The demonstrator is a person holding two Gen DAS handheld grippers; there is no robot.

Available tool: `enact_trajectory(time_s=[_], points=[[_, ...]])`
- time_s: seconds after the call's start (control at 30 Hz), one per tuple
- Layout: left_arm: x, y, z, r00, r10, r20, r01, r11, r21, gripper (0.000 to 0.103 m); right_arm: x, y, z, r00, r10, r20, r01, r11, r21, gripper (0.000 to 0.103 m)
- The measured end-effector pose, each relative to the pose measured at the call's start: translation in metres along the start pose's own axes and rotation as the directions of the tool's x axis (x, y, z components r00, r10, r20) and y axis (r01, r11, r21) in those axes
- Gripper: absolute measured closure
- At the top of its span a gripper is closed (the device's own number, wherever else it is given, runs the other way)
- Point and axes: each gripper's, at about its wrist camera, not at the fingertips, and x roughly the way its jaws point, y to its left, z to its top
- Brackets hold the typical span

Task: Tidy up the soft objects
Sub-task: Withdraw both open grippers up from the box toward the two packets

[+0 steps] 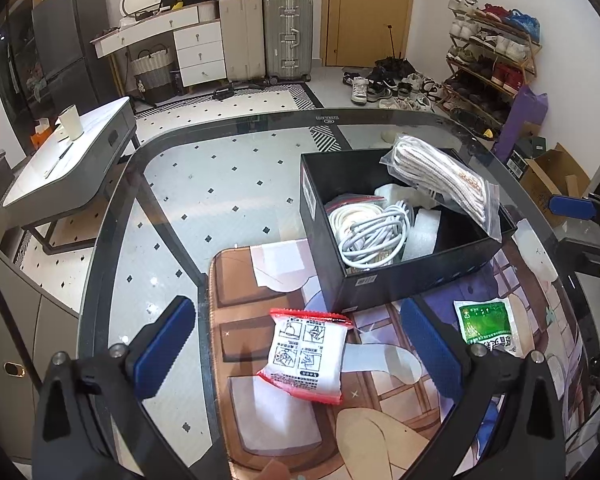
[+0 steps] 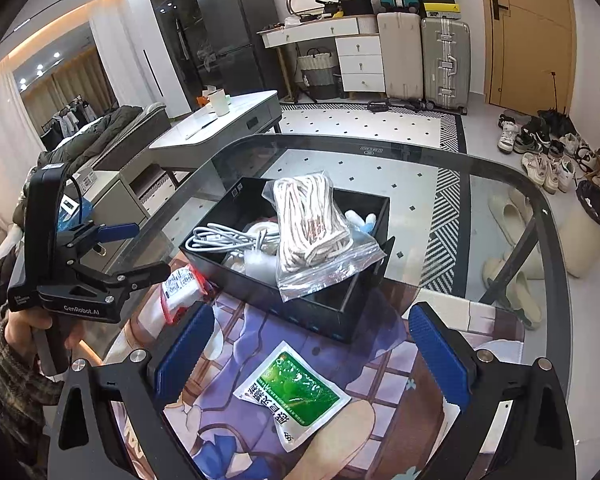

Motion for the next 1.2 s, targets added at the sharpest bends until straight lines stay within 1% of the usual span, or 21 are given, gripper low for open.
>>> enact_trajectory(time_s=[0.2,0.33,0.5,0.67,0.8,0.97,1.2], points=[[0.006,0.002,-0.006,1.0,-0.005,-0.015,0.005,1.0,0.002,0.0,0.01,0.005,-0.014,0.999,0.01,-0.04,-0.011,1.0,-0.012,0.004],[0.012,0.002,-0.01,1.0,-0.01,-0.03,0.01,1.0,0.009,0.0,0.018,0.01,-0.022,0.997,0.014,-0.076,-0.017,0.999,-0.042,0.004],[0.018,0.001,-0.015,0.999,-0.016,-0.044,0.017,1.0,0.018,0.0,0.03,0.017,-0.035,0.992,0.008,-0.128,-0.019,0.996,-0.087,0.004],[0.023,0.002,-0.017,0.998,-0.01,-0.062,0.012,1.0,0.022,0.0,0.04,0.019,-0.043,0.986,-0.001,-0.165,-0.016,0.995,-0.103,0.004],[0.028,0.001,-0.02,0.997,-0.008,-0.074,0.01,0.999,0.033,0.0,0.047,0.023,-0.05,0.981,-0.005,-0.194,-0.023,0.989,-0.143,0.004],[0.033,-0.001,-0.023,0.996,-0.005,-0.089,0.009,0.999,0.047,0.0,0.055,0.028,-0.057,0.975,-0.011,-0.22,-0.032,0.981,-0.19,0.004],[0.042,-0.001,-0.027,0.995,0.001,-0.104,0.005,0.998,0.055,0.0,0.064,0.027,-0.063,0.969,-0.025,-0.246,-0.028,0.978,-0.208,0.004]])
